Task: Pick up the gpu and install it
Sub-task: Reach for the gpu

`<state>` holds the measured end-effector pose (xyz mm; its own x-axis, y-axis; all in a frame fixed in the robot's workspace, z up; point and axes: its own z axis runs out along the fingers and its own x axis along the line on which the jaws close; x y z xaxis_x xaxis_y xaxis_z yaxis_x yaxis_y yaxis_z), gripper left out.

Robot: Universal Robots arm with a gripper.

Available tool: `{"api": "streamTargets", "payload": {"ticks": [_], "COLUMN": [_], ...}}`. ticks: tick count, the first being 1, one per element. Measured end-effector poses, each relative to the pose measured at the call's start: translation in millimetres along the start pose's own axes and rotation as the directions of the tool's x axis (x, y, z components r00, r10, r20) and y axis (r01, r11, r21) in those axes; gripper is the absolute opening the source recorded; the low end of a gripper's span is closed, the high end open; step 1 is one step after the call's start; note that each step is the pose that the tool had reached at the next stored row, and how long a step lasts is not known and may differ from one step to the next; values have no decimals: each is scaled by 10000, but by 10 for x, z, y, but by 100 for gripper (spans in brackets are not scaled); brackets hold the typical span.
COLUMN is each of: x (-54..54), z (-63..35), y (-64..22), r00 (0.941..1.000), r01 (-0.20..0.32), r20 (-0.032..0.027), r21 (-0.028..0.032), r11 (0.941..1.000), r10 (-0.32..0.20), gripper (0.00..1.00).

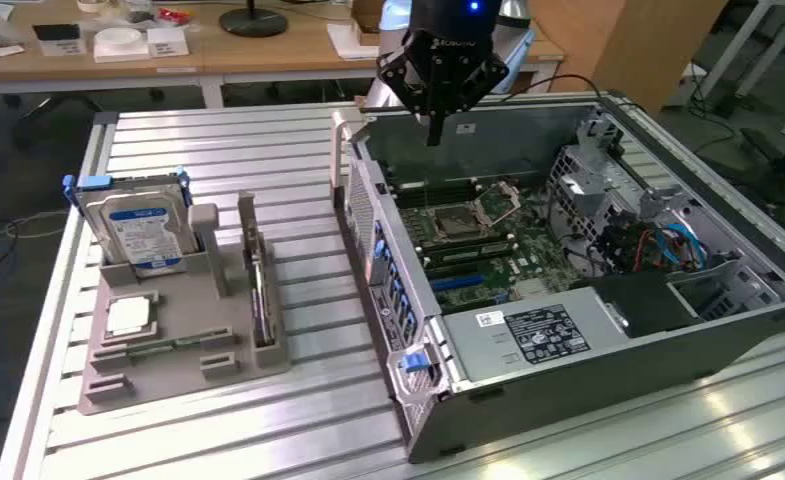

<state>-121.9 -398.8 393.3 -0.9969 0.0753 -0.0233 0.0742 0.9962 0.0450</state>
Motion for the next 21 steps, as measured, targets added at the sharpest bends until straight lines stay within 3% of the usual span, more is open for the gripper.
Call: {"api": "streamTargets", "payload": {"ticks": [8,21], "x": [27,222], "z": [0,-6], "y": [-2,-17], "r00": [10000,10000], "r01": [-1,-1], "r20": [0,1], "r21": [-1,-1], "r11": [10000,10000], "r10": [1,1], "gripper": [11,11]}}
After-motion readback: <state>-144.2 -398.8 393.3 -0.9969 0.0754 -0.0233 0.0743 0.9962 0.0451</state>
